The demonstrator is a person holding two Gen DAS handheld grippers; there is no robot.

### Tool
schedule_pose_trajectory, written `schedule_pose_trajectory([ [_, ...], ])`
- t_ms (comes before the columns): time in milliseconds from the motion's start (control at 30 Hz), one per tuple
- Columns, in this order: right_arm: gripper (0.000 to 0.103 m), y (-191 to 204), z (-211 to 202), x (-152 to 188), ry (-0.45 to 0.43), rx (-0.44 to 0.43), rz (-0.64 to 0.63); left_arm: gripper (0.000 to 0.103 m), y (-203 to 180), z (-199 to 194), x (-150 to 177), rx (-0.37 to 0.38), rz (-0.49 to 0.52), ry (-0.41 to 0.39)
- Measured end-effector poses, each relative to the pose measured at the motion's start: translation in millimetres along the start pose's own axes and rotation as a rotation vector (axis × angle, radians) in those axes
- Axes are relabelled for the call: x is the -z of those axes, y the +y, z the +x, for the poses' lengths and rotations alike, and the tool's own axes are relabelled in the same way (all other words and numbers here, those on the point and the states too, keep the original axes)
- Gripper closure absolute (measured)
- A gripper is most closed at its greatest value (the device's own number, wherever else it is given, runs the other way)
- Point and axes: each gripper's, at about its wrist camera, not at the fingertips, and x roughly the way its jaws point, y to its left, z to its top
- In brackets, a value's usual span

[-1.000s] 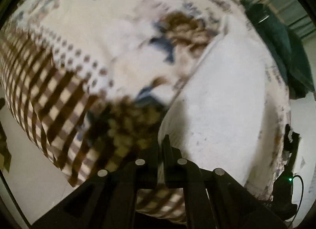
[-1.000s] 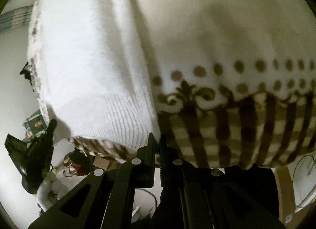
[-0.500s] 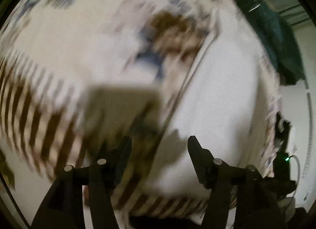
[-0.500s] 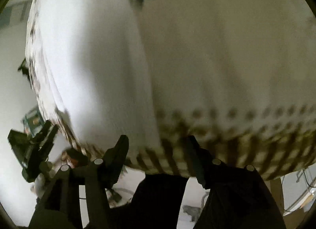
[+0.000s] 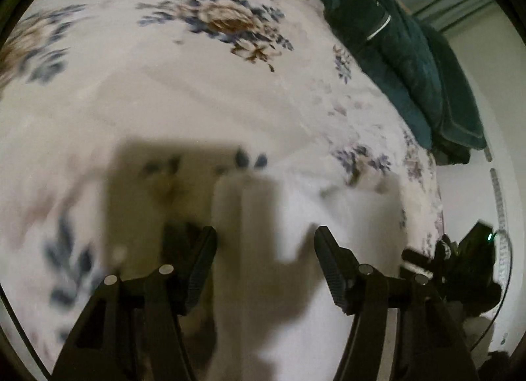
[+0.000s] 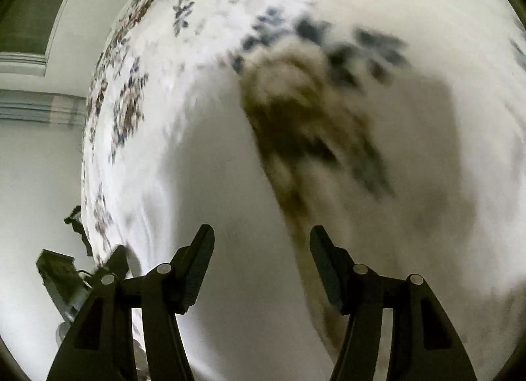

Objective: Fold small clothes

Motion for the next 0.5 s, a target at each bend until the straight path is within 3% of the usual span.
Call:
schedule_pose_trajectory([
  [33,0.041,0,5,-16,0.003,0.004,-0.004,0.048,0,2,1,0.001,0.005,0.0],
  [67,0.041,6,14,-29,0.01,0.007,-0.013,0.077,0,6,-5,0.016,0.016,-0.017],
  [100,0.04,9,26,-37,0.023,0.009,-0.019,0.093,0,6,-7,0.023,0.021,-0.018],
  [133,0.047,13,33,-44,0.043,-0.006,-0.017,0.092,1,5,-10,0.029,0.021,-0.019],
  [167,0.063,11,42,-45,0.039,-0.037,-0.015,0.092,1,0,-12,0.052,0.023,-0.038],
  [200,0.093,13,40,-44,0.017,-0.039,-0.02,0.092,0,-6,-13,0.065,0.037,-0.061],
  [300,0.093,7,34,-40,-0.057,0.003,0.004,0.093,5,3,-23,0.04,0.059,-0.056],
  [400,0.093,-6,51,-44,-0.013,0.041,0.052,0.094,19,24,-33,0.007,0.028,-0.021],
  [467,0.084,-7,56,-45,0.029,0.038,0.068,0.089,27,23,-36,0.051,-0.032,0.004],
  [500,0.069,-7,54,-44,0.046,0.032,0.072,0.085,27,13,-33,0.067,-0.05,0.008],
])
